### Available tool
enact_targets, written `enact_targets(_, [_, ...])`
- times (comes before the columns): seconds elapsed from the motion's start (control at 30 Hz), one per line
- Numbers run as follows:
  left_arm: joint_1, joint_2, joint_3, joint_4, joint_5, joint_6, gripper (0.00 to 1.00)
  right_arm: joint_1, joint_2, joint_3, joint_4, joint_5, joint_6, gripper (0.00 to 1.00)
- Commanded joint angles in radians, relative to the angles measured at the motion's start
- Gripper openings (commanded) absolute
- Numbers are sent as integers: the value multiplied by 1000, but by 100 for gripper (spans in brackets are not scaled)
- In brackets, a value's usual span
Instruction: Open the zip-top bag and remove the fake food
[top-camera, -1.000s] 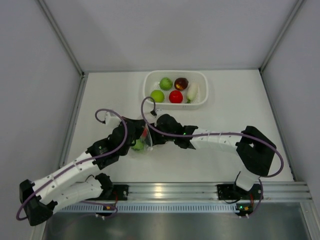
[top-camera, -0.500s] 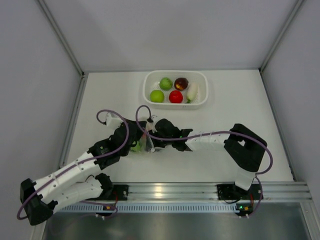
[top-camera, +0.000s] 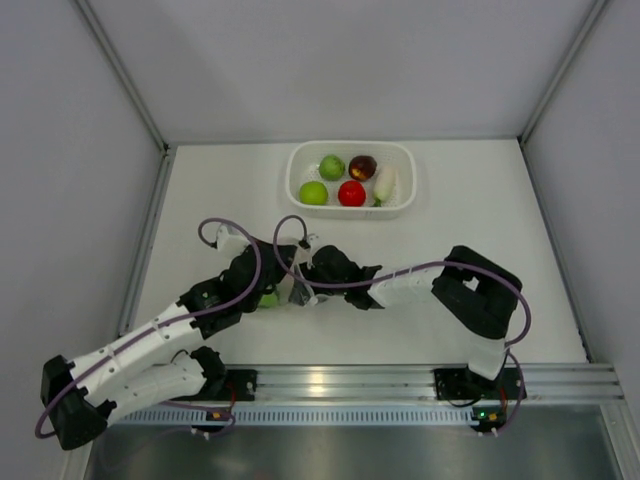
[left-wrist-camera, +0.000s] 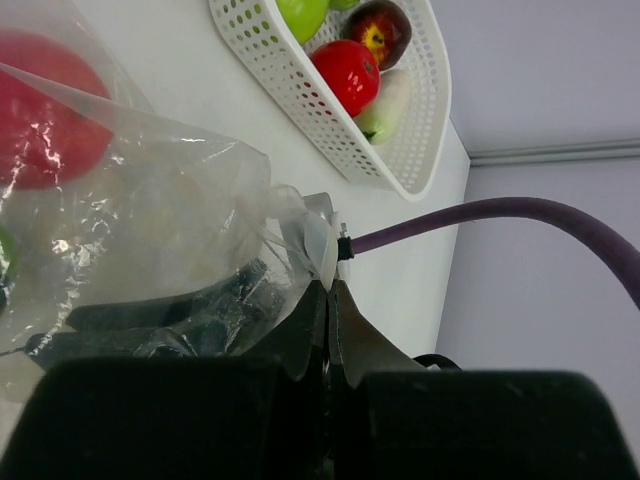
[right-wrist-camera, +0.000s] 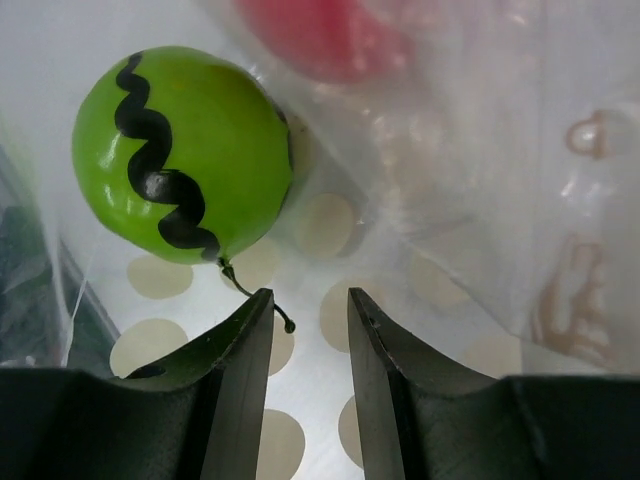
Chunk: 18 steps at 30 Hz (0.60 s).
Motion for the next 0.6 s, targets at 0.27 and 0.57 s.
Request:
enact_targets(0.27, [-36,-47,72,76,79,120,0,-67,-184,-38,-265,449,-18,34])
enact_targets(0.57, [-36,-112,93,73,117,215,0,-209,-349,72,-637,810,-277,35])
